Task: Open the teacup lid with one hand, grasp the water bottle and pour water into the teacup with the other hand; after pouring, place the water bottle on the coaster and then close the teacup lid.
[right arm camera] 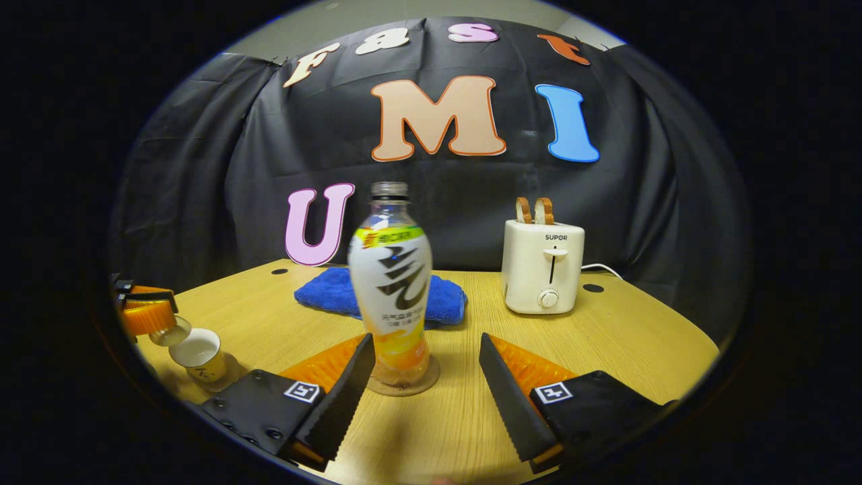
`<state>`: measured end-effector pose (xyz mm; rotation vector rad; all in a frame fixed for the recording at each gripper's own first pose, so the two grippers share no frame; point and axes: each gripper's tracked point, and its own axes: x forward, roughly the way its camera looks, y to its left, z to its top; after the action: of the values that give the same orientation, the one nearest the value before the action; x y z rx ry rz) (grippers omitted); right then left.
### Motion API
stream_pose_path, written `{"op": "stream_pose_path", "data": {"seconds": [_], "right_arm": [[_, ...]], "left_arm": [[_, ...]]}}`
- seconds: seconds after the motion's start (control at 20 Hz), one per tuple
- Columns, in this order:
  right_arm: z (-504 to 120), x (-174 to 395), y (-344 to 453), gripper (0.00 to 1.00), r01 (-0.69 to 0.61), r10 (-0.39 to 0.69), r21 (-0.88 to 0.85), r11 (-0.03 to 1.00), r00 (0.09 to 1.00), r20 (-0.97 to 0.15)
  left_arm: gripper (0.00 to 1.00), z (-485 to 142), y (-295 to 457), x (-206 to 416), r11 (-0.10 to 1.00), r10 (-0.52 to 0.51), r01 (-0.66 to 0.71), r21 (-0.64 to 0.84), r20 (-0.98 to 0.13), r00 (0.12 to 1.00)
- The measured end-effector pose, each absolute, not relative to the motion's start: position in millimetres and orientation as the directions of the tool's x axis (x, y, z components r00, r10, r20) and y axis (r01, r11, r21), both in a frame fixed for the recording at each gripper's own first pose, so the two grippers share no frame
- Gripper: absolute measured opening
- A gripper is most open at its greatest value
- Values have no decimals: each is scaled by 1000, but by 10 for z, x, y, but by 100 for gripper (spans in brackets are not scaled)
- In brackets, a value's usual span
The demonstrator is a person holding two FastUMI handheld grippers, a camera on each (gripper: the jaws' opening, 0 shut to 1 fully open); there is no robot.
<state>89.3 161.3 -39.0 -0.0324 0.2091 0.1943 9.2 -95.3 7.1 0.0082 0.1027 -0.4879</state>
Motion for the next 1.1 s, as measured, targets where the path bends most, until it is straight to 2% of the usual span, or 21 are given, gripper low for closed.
{"op": "stream_pose_path", "data": {"seconds": [0.15, 0.25, 0.35, 0.45, 0.6, 0.75, 0.9, 1.1], "right_arm": [[-340, 814, 1589, 100, -200, 192, -25, 979, 962, -194], [-286, 752, 1590, 95, -202, 196, -15, 979, 963, -185], [-240, 718, 1580, 99, -205, 201, -1, 979, 964, -175], [-194, 677, 1568, 96, -205, 203, 3, 979, 965, -167], [-159, 630, 1565, 98, -209, 206, 3, 978, 965, -162], [-124, 595, 1571, 96, -212, 209, 2, 977, 965, -155], [-94, 542, 1592, 98, -220, 218, 5, 976, 964, -152], [-40, 461, 1621, 98, -226, 226, 15, 974, 964, -142]], "left_arm": [[23, 10, -982, 123, 885, -464, 466, -15, -107, 879], [23, -38, -986, 139, 887, -460, 462, -9, -115, 881], [23, -81, -1000, 154, 889, -456, 459, -6, -120, 882], [23, -106, -996, 174, 892, -449, 452, -1, -121, 885], [22, -163, -950, 218, 902, -427, 431, 7, -123, 896], [25, -229, -944, 225, 908, -417, 418, -24, -134, 899], [26, -186, -901, 239, 917, -397, 397, -21, -107, 911], [35, -186, -968, 209, 912, -408, 409, -10, -103, 907]]}}
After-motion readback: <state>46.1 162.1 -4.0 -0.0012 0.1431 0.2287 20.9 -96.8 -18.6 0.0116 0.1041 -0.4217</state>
